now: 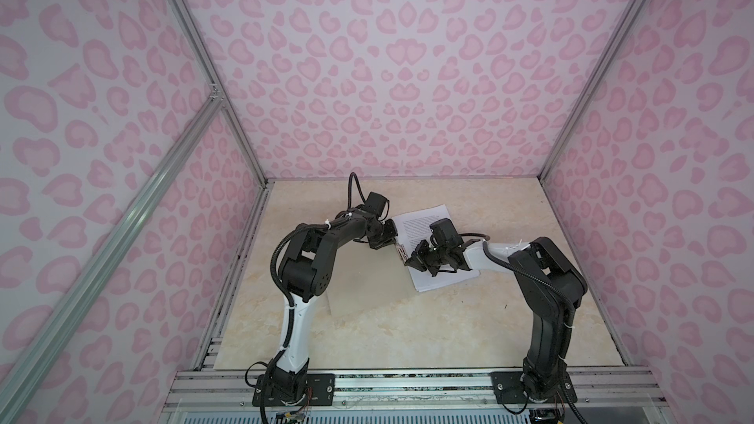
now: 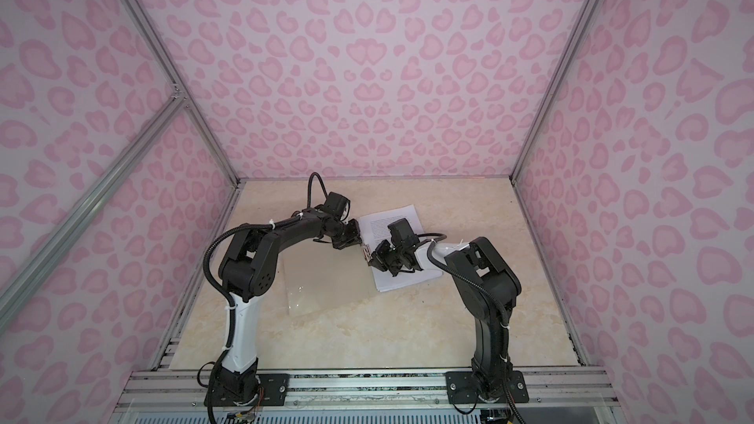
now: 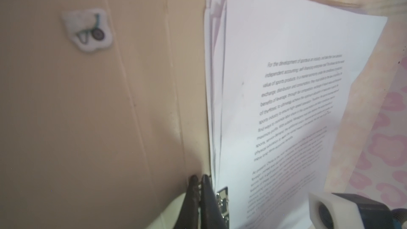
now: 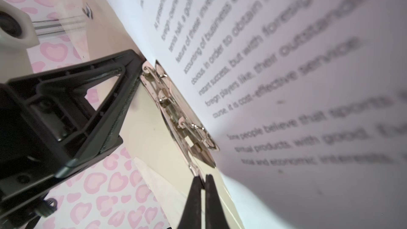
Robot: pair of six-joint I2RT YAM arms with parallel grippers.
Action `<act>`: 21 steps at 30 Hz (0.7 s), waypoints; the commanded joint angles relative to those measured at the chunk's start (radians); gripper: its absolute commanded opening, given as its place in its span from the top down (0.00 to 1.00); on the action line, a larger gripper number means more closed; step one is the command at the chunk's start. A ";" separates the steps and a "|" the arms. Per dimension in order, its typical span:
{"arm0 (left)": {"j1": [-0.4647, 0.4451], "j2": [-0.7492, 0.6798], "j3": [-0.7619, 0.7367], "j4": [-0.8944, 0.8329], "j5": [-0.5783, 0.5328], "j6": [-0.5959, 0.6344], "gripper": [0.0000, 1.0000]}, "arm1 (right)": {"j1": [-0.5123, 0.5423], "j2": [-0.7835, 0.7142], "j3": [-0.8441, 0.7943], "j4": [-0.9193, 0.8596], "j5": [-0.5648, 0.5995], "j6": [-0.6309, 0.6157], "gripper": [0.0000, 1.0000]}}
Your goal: Put the files into the folder
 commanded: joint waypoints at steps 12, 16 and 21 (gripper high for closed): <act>0.003 0.029 -0.014 -0.085 -0.102 0.011 0.93 | -0.005 0.087 0.010 -0.229 0.200 -0.047 1.00; 0.002 0.035 -0.016 -0.079 -0.094 0.004 0.93 | -0.005 0.103 0.022 -0.257 0.233 -0.070 1.00; 0.000 0.030 -0.033 -0.071 -0.092 -0.004 0.94 | -0.006 0.115 0.036 -0.293 0.281 -0.095 1.00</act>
